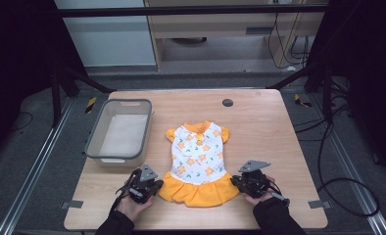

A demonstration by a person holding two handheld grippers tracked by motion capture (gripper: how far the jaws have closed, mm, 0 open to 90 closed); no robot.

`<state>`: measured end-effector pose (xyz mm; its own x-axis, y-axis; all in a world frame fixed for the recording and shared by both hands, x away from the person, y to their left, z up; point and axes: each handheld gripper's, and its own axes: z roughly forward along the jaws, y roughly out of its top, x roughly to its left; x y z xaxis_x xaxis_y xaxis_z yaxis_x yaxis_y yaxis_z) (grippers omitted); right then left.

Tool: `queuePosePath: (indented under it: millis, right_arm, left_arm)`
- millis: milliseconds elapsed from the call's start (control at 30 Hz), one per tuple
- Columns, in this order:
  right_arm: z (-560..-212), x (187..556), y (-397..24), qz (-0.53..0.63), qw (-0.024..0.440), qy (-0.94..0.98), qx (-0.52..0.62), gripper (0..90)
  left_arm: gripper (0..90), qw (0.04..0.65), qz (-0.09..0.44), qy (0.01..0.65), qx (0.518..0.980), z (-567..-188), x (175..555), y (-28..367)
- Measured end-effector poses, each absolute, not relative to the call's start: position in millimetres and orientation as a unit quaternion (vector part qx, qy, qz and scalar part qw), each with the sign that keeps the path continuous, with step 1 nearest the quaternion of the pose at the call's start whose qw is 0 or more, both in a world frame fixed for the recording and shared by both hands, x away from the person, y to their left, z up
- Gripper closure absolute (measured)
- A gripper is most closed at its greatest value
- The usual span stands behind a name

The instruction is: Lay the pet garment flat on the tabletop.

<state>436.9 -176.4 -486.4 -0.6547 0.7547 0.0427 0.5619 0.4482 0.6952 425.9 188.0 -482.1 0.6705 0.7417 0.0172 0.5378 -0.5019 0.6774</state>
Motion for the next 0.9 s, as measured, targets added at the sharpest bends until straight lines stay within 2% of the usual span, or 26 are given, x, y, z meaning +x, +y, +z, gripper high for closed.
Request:
queuePosePath:
  millis: [67, 133, 200, 400, 533, 733, 900]
  right_arm:
    - [-482.9, 435.7, -178.6, 0.367, 0.142, 0.833, 0.389, 80.7]
    - [-479.0, 435.8, -181.0, 0.386, 0.149, 0.824, 0.387, 80.9]
    - [-475.8, 439.0, -181.2, 0.402, 0.158, 0.816, 0.385, 81.9]
    - [-473.7, 467.9, -166.6, 0.443, 0.170, 0.792, 0.385, 89.4]
    - [-479.8, 487.4, -152.2, 0.458, 0.170, 0.781, 0.388, 89.6]
    - [-497.0, 500.0, -140.0, 0.424, 0.164, 0.797, 0.398, 89.2]
    - [-506.9, 500.9, -141.5, 0.396, 0.169, 0.809, 0.400, 89.2]
  left_arm:
    - [85.8, 0.354, 0.171, 0.371, 0.841, -474.3, 423.0, 189.7]
    - [78.5, 0.375, 0.180, 0.369, 0.831, -466.0, 424.1, 190.3]
    - [76.9, 0.389, 0.187, 0.362, 0.826, -459.9, 430.2, 186.9]
    - [75.2, 0.398, 0.193, 0.352, 0.825, -458.2, 465.1, 161.5]
    - [75.1, 0.393, 0.188, 0.357, 0.826, -469.8, 487.7, 145.6]
    - [74.6, 0.356, 0.168, 0.372, 0.841, -491.3, 498.2, 143.7]
    - [74.0, 0.361, 0.163, 0.377, 0.837, -496.0, 497.9, 146.0]
